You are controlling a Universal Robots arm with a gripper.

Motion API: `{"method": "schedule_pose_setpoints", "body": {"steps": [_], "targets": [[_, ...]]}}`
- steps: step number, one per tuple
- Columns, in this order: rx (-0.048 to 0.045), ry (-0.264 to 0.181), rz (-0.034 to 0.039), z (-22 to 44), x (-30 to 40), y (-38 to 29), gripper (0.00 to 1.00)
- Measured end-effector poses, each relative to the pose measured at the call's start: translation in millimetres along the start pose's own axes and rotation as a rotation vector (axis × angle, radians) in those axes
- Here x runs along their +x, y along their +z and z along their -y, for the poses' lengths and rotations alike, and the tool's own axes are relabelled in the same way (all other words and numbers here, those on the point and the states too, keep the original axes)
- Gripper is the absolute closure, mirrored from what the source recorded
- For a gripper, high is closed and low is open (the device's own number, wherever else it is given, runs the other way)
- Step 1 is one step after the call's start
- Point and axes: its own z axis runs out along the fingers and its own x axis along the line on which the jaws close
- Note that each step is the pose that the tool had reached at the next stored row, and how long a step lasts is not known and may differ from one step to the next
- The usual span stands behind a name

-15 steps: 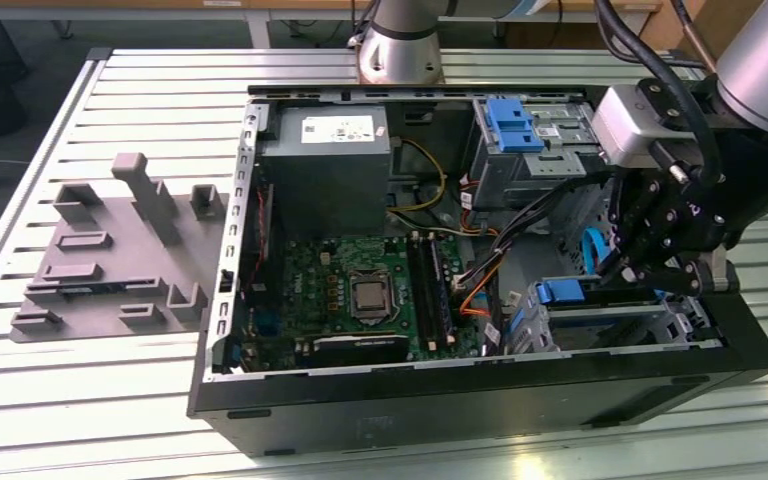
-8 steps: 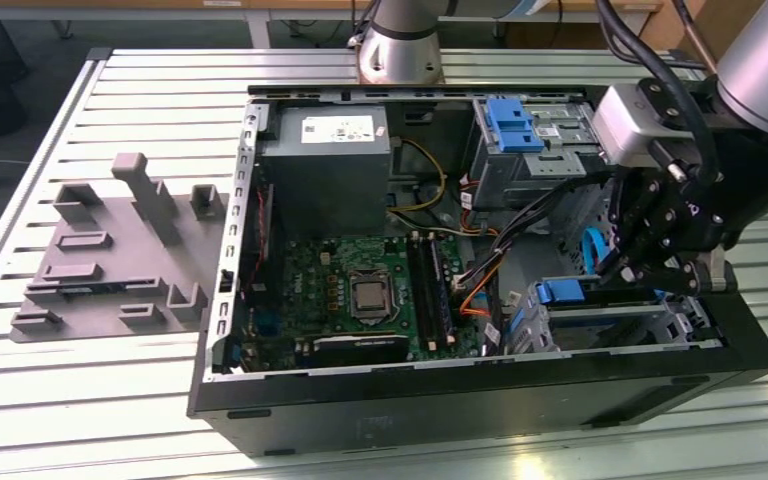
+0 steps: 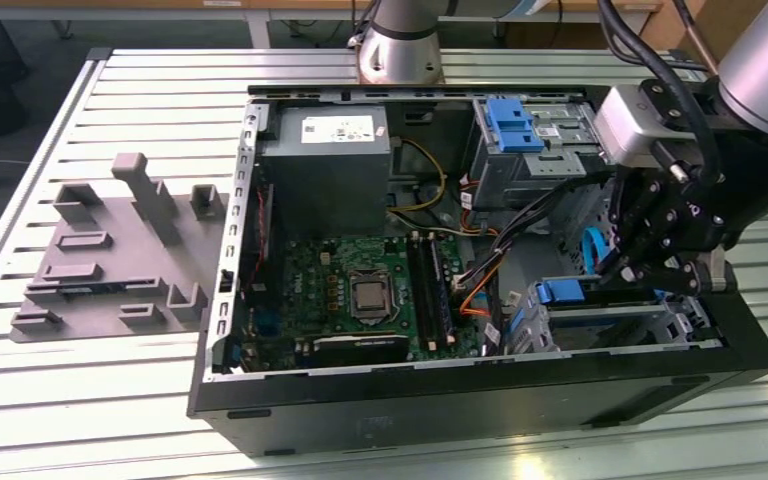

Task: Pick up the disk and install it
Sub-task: 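Insert the second disk wire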

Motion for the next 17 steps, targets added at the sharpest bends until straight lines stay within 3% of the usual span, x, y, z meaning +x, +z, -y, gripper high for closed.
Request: {"method": "schedule_pose_setpoints", "body": {"steps": [8, 17], "targets": [[-0.0019, 0.008, 0.0008, 0.7, -0.4, 0.4, 0.84], [-0.0046, 0.008, 0.0126, 1.7, -0.5, 1.3, 0.84]]}}
